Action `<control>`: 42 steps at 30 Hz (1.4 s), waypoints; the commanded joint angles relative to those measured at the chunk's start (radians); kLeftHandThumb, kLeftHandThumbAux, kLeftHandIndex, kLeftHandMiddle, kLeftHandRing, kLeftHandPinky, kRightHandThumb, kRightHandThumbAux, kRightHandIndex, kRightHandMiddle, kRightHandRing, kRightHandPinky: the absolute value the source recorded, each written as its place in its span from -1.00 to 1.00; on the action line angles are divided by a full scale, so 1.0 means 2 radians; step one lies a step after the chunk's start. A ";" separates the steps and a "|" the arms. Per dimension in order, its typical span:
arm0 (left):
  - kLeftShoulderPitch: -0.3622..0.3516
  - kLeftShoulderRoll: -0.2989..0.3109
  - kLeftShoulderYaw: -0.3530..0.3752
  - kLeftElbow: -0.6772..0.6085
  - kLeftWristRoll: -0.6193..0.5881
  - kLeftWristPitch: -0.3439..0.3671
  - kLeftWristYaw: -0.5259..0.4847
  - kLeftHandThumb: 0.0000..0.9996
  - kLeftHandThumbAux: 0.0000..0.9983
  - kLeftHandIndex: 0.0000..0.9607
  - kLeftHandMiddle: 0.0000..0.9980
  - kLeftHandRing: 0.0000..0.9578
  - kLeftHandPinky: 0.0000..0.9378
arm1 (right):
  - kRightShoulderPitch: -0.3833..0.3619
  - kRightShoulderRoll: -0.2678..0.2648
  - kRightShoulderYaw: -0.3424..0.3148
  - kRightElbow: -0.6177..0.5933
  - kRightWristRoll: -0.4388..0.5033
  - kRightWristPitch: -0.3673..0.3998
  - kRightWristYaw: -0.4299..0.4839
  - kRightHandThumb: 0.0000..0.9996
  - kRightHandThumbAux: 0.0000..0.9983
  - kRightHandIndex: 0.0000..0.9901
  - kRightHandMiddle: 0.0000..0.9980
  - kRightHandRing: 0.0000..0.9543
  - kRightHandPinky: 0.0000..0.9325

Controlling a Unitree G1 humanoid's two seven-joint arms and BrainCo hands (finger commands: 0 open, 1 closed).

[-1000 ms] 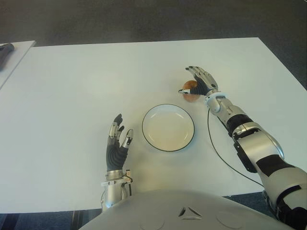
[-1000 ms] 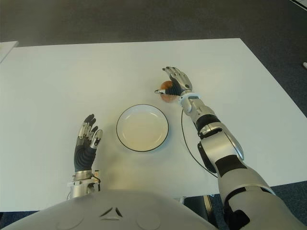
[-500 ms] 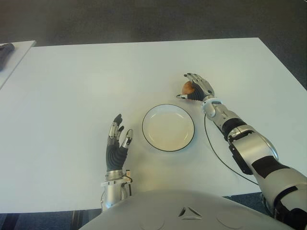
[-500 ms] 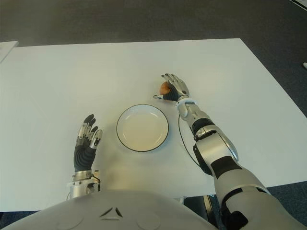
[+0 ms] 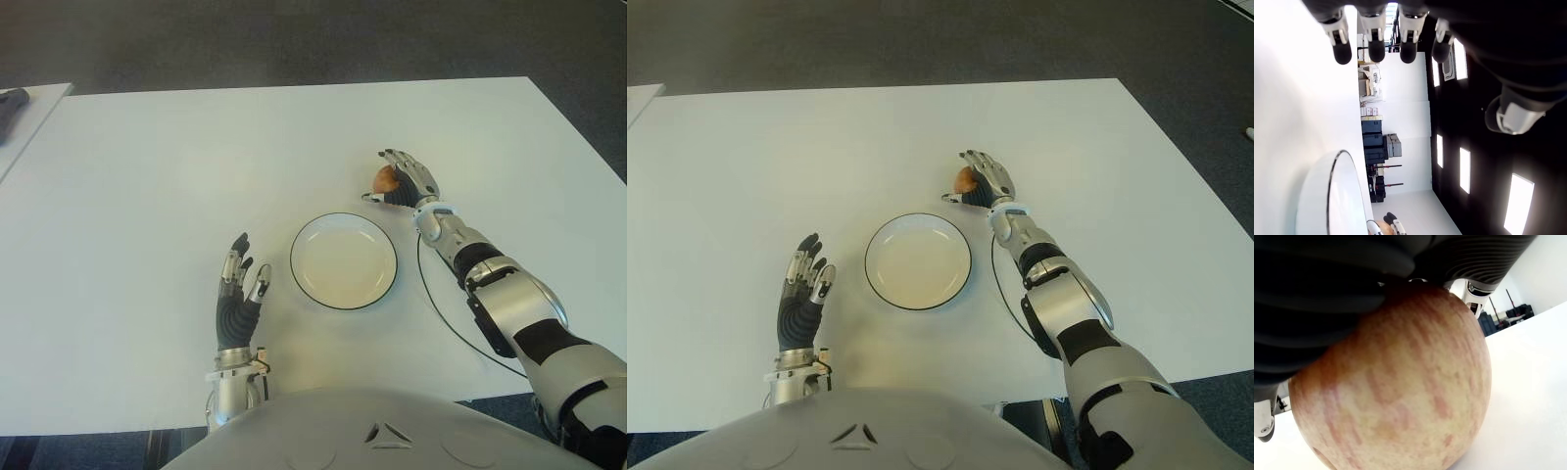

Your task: Put the apples into the plate.

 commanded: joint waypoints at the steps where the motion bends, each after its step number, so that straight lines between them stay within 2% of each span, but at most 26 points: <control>1: 0.002 -0.006 0.001 0.008 -0.005 -0.006 0.003 -0.81 -0.11 -0.79 -0.89 -0.92 -0.89 | 0.017 0.009 0.005 0.012 0.004 0.014 0.006 -0.19 -0.03 -1.00 -0.91 -0.92 -0.80; 3: -0.002 -0.002 0.002 0.014 -0.002 -0.017 0.003 -0.81 -0.12 -0.79 -0.89 -0.92 -0.90 | 0.018 0.009 0.004 0.012 0.006 0.016 0.006 -0.19 -0.02 -1.00 -0.92 -0.92 -0.79; 8: -0.006 0.002 0.006 0.021 -0.003 -0.020 -0.001 -0.85 -0.13 -0.77 -0.87 -0.91 -0.88 | 0.017 0.012 -0.004 0.016 0.014 0.022 0.002 -0.15 0.02 -0.95 -0.85 -0.85 -0.69; 9: -0.007 0.003 0.008 0.022 -0.003 -0.022 0.000 -0.85 -0.15 -0.76 -0.87 -0.91 -0.87 | 0.017 0.013 -0.006 0.017 0.017 0.023 0.001 -0.11 0.03 -0.73 -0.70 -0.68 -0.56; 12: -0.008 0.002 0.009 0.026 -0.004 -0.025 -0.001 -0.85 -0.16 -0.74 -0.86 -0.91 -0.87 | 0.016 0.012 -0.010 0.019 0.022 0.022 -0.001 -0.03 0.06 -0.41 -0.41 -0.38 -0.32; 13: -0.009 0.003 0.010 0.029 -0.006 -0.027 -0.002 -0.86 -0.17 -0.74 -0.86 -0.91 -0.87 | 0.016 0.012 -0.011 0.019 0.023 0.020 -0.006 -0.02 0.07 -0.38 -0.38 -0.35 -0.29; 15: -0.013 0.003 0.012 0.037 -0.014 -0.030 -0.005 -0.85 -0.18 -0.72 -0.85 -0.91 -0.87 | 0.018 0.011 -0.012 0.018 0.024 0.014 -0.020 0.23 0.27 -0.23 -0.02 0.02 0.01; 16: -0.015 0.003 0.013 0.041 -0.018 -0.033 -0.006 -0.84 -0.19 -0.71 -0.85 -0.91 -0.87 | 0.019 0.010 -0.013 0.018 0.026 0.010 -0.028 0.26 0.30 -0.21 0.04 0.09 0.06; 18: -0.017 0.003 0.014 0.046 -0.023 -0.038 -0.007 -0.84 -0.20 -0.70 -0.85 -0.91 -0.86 | 0.020 0.010 -0.016 0.018 0.029 0.006 -0.036 0.35 0.37 -0.15 0.27 0.36 0.30; 21: -0.021 0.003 0.016 0.053 -0.024 -0.045 -0.006 -0.83 -0.21 -0.67 -0.84 -0.90 -0.86 | 0.021 0.009 -0.020 0.018 0.034 0.001 -0.042 0.40 0.40 -0.13 0.46 0.56 0.52; 29: -0.030 0.002 0.021 0.068 -0.030 -0.060 -0.008 -0.80 -0.21 -0.62 -0.80 -0.87 -0.82 | 0.020 0.006 -0.023 0.018 0.036 -0.009 -0.054 0.43 0.42 -0.11 0.66 0.75 0.74; 42: -0.045 0.005 0.027 0.095 -0.028 -0.086 -0.010 -0.82 -0.19 -0.68 -0.81 -0.87 -0.82 | 0.018 0.002 -0.023 0.017 0.035 -0.016 -0.069 0.44 0.43 -0.11 0.72 0.80 0.78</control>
